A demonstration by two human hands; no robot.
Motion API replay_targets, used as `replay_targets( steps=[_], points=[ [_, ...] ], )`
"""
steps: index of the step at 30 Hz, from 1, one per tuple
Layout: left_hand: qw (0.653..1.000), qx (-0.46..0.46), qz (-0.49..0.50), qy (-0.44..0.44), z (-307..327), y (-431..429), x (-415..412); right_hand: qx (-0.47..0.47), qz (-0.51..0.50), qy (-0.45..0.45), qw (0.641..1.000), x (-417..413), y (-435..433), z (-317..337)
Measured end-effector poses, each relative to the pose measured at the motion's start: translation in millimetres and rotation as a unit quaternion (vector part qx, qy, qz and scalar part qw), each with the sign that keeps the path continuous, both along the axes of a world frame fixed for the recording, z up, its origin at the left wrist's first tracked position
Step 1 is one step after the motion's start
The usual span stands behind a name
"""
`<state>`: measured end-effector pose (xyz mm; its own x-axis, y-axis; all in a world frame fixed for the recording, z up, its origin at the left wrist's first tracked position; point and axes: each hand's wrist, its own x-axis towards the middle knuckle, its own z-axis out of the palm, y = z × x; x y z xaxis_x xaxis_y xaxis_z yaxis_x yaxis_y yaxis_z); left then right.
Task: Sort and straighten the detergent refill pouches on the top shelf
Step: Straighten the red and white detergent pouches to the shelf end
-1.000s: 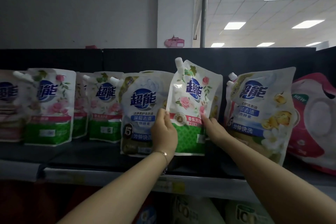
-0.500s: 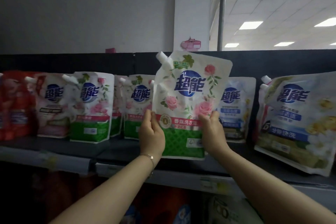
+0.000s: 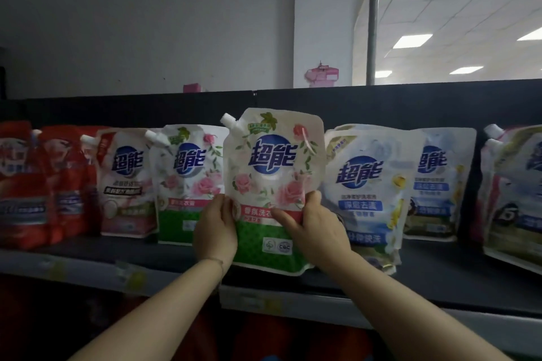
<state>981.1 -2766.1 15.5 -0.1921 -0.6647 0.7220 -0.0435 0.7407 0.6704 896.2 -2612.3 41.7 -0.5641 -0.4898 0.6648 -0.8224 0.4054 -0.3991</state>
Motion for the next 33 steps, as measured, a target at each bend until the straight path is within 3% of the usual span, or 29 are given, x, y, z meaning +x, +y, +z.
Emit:
replay_targets(
  steps=[4,8,11,15,20,27,33],
  points=[
    [0.996,0.082,-0.016,-0.016,5.6,-23.0,-5.9,-0.044,-0.007,-0.089,0.995,-10.1,-30.3,-3.1],
    [0.978,0.129,-0.107,-0.125,3.5,-41.9,-7.3,-0.098,0.065,-0.215,0.969,-17.5,-41.1,-13.4],
    [0.960,0.082,-0.188,-0.193,-5.2,-50.2,-0.2,-0.005,0.053,-0.156,0.986,-17.5,-33.7,-23.0],
    [0.952,-0.038,-0.192,-0.234,-16.4,-57.0,8.2,0.109,-0.015,-0.041,0.993,-9.5,-30.3,-37.1],
    [0.938,-0.079,-0.198,-0.274,-26.0,-61.4,12.9,0.162,-0.012,-0.127,0.979,0.2,-38.4,-37.8],
    [0.940,-0.086,-0.191,-0.270,-29.3,-60.9,8.3,0.151,-0.006,-0.101,0.983,3.5,-37.1,-47.0],
    [0.939,-0.092,-0.188,-0.273,-31.2,-62.2,7.5,0.163,-0.070,-0.040,0.983,4.1,-41.3,-41.9]
  ],
)
